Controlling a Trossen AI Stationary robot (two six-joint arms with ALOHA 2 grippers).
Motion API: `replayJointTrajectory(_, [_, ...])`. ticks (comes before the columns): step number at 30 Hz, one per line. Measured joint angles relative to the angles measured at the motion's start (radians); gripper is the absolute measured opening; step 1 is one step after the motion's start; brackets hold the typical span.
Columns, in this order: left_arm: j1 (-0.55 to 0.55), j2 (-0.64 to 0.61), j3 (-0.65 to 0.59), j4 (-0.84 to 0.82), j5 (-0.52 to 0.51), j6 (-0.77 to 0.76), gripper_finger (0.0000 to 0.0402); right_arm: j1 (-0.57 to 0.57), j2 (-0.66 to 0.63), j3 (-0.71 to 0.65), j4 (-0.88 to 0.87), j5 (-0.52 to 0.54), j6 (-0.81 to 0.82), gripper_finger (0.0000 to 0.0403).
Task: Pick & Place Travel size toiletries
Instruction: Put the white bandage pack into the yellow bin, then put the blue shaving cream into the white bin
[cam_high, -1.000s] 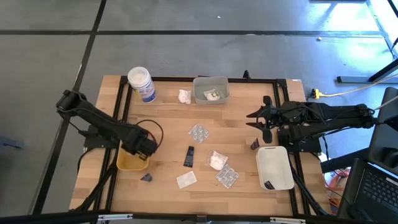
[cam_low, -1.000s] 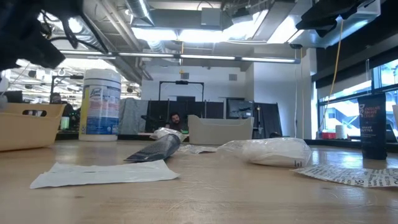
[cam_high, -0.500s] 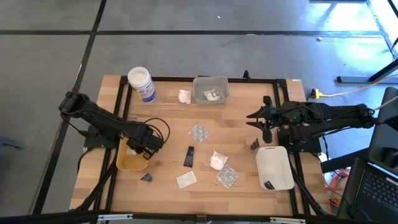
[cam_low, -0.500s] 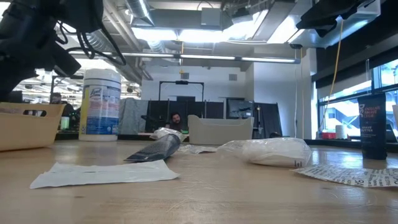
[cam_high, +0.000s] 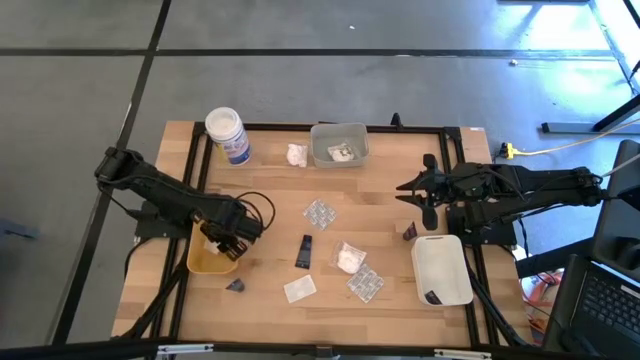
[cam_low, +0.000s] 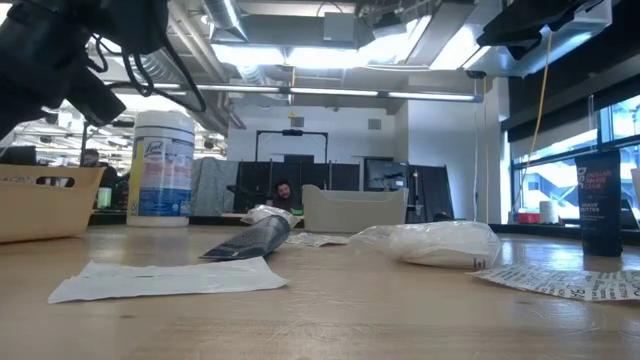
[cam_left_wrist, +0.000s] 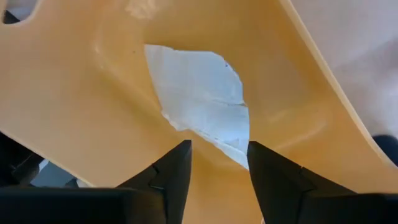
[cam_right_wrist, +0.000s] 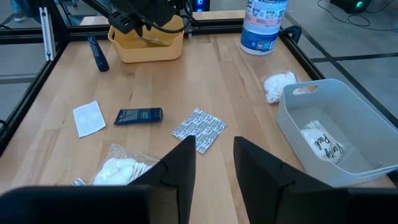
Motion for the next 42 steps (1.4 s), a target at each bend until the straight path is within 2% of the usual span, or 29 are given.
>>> replayJointTrajectory(8, [0.059,-0.001,0.004,-0.004,0.068,0.075,0.0164,0.0,0.0,0.0,0.0,0.0,0.0,0.0109])
replayJointTrajectory(15, [0.106,-0.001,0.094,-0.039,0.073,0.153,0.0159,0.0,0.0,0.0,0.0,0.0,0.0,0.0124])
replayJointTrajectory(22, [0.134,-0.001,0.247,-0.079,0.026,0.224,0.0162,0.0,0.0,0.0,0.0,0.0,0.0,0.0139])
replayJointTrajectory(33, [0.147,-0.001,0.451,-0.024,-0.106,0.371,0.0157,0.0,0.0,0.0,0.0,0.0,0.0,0.0155])
replayJointTrajectory(38, [0.147,-0.002,0.498,0.068,-0.146,0.468,0.0157,0.0,0.0,0.0,0.0,0.0,0.0,0.0161])
replayJointTrajectory(42, [0.147,-0.002,0.505,0.201,-0.146,0.585,0.0157,0.0,0.0,0.0,0.0,0.0,0.0,0.0165])
